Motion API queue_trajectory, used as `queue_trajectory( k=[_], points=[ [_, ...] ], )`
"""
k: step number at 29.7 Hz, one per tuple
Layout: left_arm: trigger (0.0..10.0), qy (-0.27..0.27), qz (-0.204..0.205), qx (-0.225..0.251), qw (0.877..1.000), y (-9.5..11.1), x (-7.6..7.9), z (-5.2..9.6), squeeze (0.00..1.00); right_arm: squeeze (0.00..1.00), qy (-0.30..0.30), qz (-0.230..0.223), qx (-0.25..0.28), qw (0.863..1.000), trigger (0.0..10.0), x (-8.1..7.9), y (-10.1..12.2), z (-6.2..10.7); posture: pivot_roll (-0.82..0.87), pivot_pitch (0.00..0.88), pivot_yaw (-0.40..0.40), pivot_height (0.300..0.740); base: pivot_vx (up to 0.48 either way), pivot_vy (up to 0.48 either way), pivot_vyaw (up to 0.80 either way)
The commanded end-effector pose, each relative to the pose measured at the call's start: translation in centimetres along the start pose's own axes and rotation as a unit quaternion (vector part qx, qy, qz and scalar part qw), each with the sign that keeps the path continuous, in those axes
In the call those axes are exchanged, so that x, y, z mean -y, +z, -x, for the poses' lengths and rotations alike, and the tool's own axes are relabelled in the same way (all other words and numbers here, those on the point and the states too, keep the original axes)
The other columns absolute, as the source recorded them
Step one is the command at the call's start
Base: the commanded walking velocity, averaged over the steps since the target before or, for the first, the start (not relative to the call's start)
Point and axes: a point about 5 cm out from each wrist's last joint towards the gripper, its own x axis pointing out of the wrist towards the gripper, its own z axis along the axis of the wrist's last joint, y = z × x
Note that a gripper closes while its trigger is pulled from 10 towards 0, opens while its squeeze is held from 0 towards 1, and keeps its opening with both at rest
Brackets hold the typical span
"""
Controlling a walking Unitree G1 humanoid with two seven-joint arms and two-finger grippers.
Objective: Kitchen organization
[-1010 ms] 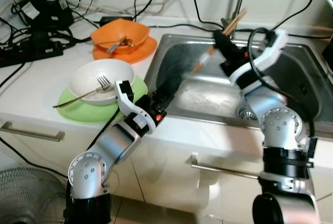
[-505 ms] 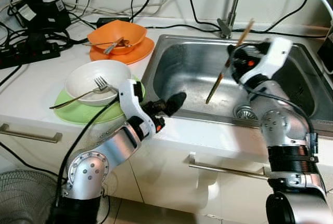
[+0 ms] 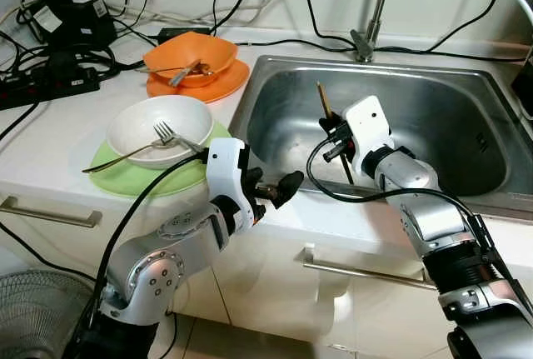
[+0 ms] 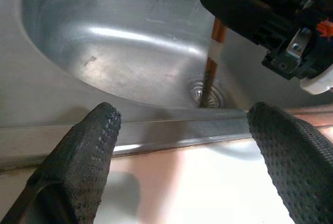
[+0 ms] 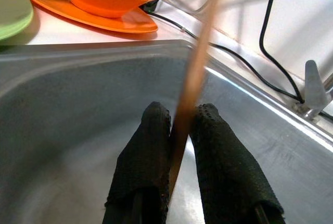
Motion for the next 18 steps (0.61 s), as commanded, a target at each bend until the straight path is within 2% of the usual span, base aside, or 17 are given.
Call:
queue_trajectory(
  k=[1, 12, 18],
  points=[
    [10.0, -0.003, -0.013, 0.000, 1.000, 0.0, 0.1, 0.1, 0.00, 1.00, 0.004, 0.009, 0.001, 1.000, 10.0, -0.2, -0.1, 0.0, -0.05, 0.011, 0.048, 0.740, 0.000, 0.000, 0.00],
    [10.0, 0.001, -0.029, -0.003, 1.000, -0.1, 0.0, 0.0, 0.00, 1.00, 0.008, 0.004, 0.032, 0.999, 10.0, -0.7, 0.3, -0.2, -0.05, 0.007, 0.049, 0.740, 0.000, 0.000, 0.00],
    [10.0, 0.015, -0.074, 0.021, 0.997, 0.4, 0.0, 0.1, 0.00, 1.00, -0.001, -0.058, 0.059, 0.997, 10.0, -0.6, 1.5, -0.4, -0.05, 0.007, 0.048, 0.740, 0.000, 0.000, 0.00]
  ],
)
